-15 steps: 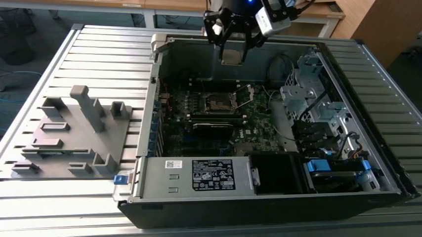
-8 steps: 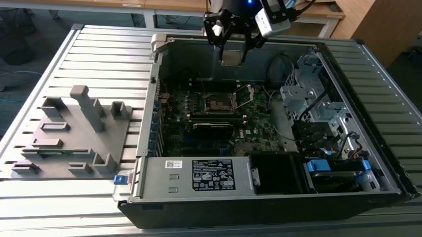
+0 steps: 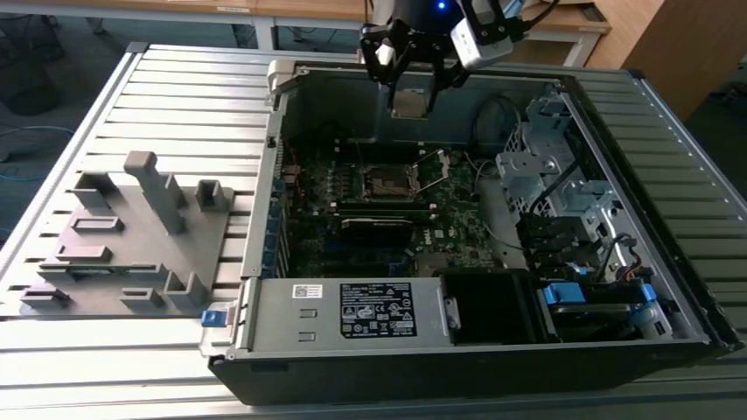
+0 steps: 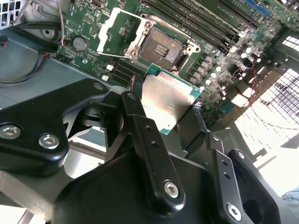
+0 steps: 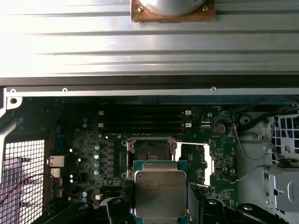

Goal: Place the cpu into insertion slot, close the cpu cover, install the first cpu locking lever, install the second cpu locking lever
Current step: 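Place the cpu into insertion slot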

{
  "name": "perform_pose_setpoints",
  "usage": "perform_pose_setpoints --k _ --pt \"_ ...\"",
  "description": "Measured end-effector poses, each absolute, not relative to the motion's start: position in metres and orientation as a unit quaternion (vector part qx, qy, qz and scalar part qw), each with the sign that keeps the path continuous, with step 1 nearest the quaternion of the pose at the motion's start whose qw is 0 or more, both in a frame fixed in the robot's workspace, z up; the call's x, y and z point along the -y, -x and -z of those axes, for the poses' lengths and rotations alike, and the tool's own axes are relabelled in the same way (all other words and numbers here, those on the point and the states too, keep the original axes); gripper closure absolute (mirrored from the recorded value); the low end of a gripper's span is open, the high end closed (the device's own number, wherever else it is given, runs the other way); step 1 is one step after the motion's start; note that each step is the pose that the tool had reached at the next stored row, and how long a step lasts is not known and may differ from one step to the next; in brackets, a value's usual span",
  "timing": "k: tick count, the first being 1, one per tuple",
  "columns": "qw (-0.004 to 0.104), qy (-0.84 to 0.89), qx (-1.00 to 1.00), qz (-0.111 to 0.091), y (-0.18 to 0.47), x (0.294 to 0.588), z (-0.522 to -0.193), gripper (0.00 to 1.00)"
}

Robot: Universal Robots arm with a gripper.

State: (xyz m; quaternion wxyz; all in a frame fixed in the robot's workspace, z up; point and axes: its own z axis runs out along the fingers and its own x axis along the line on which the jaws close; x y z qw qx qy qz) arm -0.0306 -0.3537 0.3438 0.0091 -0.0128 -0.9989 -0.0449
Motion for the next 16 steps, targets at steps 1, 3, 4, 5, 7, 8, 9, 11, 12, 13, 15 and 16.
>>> perform_pose_setpoints --k 1,3,4,5,7,8,9,11,12,13,15,16 --pt "0.009 0.013 0.999 0.045 0.0306 0.3537 -0.3432 0.46" --pt "0.009 0.013 0.999 0.045 0.0307 0.3537 -0.3417 0.46" --pt "0.009 0.013 0.999 0.045 0.0307 0.3537 -0.3411 0.46" --pt "0.009 0.013 0.999 0.045 0.0307 0.3537 -0.3407 0.46" --pt "0.009 0.013 0.999 0.045 0.0306 0.3537 -0.3399 0.46" --pt "0.009 0.013 0.999 0.045 0.0307 0.3537 -0.3395 0.46" --pt "0.009 0.013 0.999 0.045 0.0307 0.3537 -0.3393 0.46" --pt "0.009 0.013 0.999 0.045 0.0307 0.3537 -0.3387 0.46" --pt "0.009 0.013 0.999 0.045 0.0307 0.3537 -0.3383 0.46" --pt "0.009 0.013 0.999 0.045 0.0307 0.3537 -0.338 0.46" --pt "0.009 0.013 0.999 0.045 0.0307 0.3537 -0.337 0.46" --pt "0.009 0.013 0.999 0.045 0.0307 0.3537 -0.3364 0.46"
